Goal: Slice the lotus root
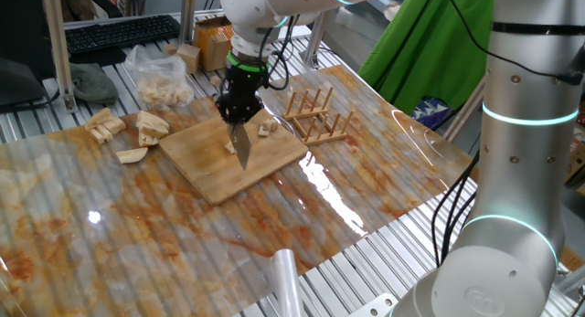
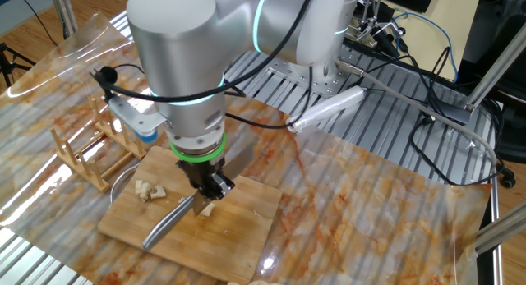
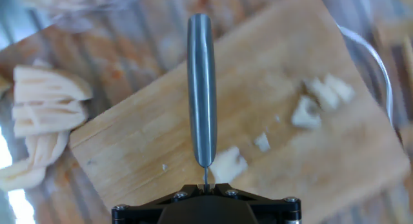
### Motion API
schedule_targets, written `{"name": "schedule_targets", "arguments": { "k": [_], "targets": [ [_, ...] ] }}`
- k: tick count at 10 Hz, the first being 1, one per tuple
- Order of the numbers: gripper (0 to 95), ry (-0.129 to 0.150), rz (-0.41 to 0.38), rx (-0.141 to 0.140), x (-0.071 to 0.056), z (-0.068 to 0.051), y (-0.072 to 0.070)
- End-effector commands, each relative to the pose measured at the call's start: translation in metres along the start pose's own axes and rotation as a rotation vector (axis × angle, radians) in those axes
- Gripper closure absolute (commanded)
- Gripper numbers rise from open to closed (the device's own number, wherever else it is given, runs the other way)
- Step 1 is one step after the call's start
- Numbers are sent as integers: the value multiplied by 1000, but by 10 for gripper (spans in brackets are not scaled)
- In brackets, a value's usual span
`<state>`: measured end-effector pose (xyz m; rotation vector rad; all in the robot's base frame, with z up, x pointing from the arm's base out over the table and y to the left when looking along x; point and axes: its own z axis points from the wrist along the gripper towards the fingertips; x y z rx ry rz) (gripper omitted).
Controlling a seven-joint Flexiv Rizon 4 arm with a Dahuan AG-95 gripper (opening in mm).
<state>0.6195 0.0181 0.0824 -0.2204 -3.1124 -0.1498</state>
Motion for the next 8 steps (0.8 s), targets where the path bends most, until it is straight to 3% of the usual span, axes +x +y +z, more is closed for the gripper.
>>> {"name": "schedule_targets", "arguments": {
  "k": [1,5,8],
  "targets": [
    [950,-31,-157,-7,-18,3,-8],
    [950,-40,-170,-12,-24,7,-10],
    [950,-40,-204,2,-26,7,-11]
  ]
}}
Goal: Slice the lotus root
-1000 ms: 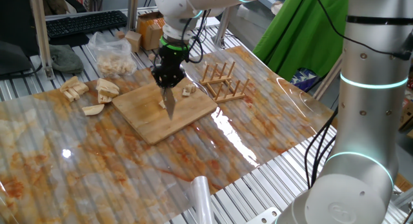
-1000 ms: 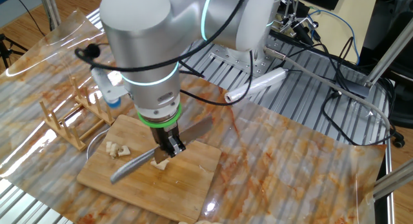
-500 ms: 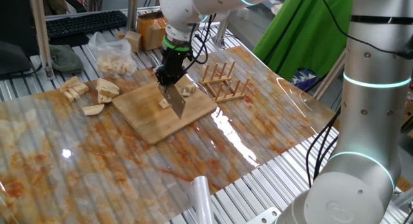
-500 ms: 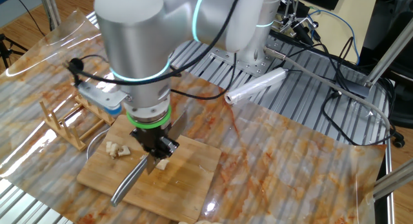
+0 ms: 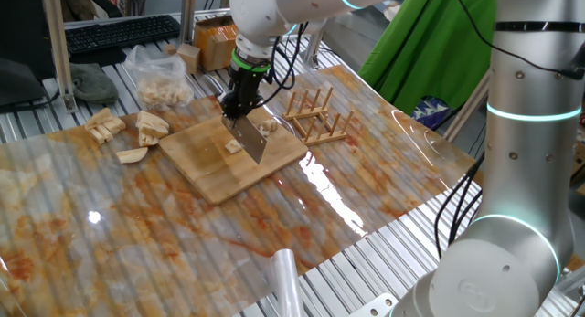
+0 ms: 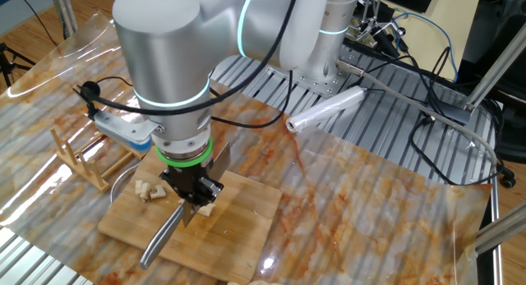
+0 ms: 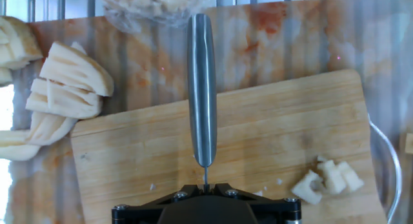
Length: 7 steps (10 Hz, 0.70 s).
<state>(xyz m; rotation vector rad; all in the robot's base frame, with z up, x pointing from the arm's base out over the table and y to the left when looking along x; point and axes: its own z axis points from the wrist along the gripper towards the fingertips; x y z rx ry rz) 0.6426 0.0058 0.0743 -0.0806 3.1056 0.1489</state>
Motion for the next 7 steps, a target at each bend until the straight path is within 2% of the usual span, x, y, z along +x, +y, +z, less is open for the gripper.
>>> {"name": "schedule_targets", "arguments": {
  "k": [1,5,7],
  "targets": [
    [950,0,-14,3,-1,0,-3],
    [950,1,-19,2,-2,3,-8],
    [950,-1,-21,-1,-4,9,-6]
  ]
}}
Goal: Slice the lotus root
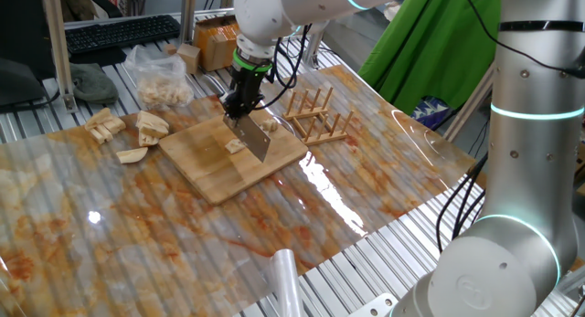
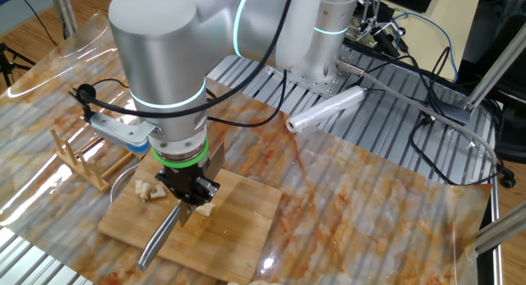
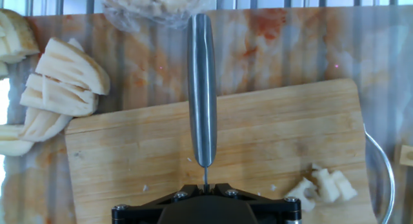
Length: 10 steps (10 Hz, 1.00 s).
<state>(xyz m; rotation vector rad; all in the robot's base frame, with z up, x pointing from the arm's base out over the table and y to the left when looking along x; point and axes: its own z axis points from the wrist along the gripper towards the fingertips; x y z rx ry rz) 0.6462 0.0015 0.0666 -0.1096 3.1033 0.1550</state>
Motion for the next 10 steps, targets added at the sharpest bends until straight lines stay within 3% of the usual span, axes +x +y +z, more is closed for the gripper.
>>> {"name": "schedule_targets", "arguments": {
  "k": [1,2,4,6,8,9,10],
  "targets": [
    [950,-1,-9,3,-3,12,1],
    [950,-6,-21,8,-6,26,4],
    [950,-13,-24,14,-7,36,5],
    [950,-9,-25,15,-7,31,4],
    [950,-28,-11,0,-7,31,4],
    [950,-29,-10,7,-5,31,5],
    [950,-14,-6,11,-3,25,4]
  ]
}}
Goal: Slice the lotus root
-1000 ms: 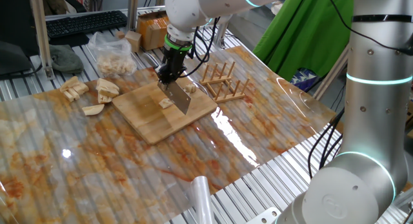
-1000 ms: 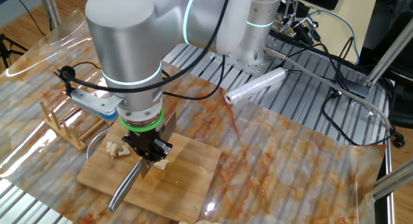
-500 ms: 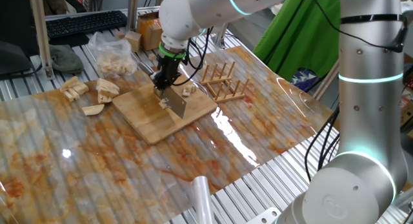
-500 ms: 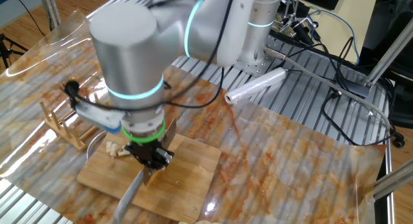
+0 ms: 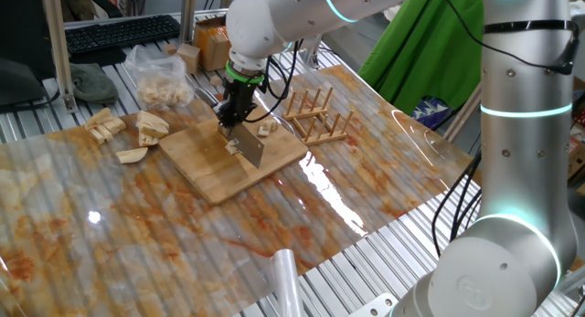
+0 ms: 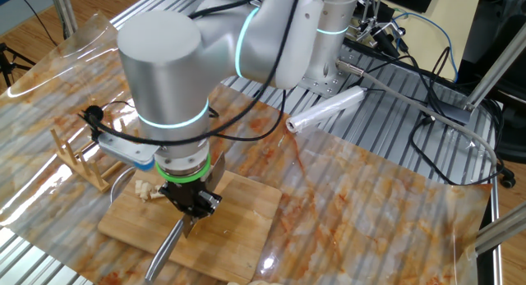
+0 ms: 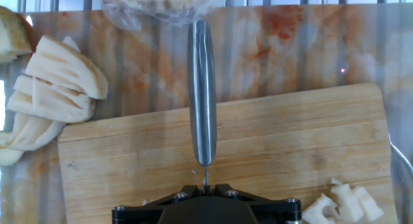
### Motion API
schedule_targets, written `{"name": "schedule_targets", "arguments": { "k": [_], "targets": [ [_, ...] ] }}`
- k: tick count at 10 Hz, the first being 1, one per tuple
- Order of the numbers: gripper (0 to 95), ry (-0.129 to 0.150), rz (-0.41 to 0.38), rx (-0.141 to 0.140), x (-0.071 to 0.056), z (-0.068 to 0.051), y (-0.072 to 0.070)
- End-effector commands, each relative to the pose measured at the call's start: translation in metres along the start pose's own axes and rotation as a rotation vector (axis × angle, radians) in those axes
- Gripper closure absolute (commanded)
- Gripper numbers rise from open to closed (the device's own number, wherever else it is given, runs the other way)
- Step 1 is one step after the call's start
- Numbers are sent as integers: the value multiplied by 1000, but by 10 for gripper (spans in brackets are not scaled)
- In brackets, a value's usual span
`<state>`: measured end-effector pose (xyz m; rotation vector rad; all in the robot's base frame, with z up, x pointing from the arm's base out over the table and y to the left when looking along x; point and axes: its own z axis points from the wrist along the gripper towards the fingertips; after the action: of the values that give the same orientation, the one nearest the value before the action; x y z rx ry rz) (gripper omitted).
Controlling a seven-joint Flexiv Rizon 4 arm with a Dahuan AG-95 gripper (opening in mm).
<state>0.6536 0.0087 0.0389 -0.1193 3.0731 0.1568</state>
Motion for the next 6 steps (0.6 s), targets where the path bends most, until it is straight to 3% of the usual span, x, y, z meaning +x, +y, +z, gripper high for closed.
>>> {"name": "schedule_targets", "arguments": {
  "k": [1,4,5,6],
  "targets": [
    [950,16,3,10,5,-9,-1],
    [950,14,-3,16,6,-10,-1],
    [950,-7,-1,16,6,-10,-1],
    [950,-49,4,13,6,-7,0]
  ]
}}
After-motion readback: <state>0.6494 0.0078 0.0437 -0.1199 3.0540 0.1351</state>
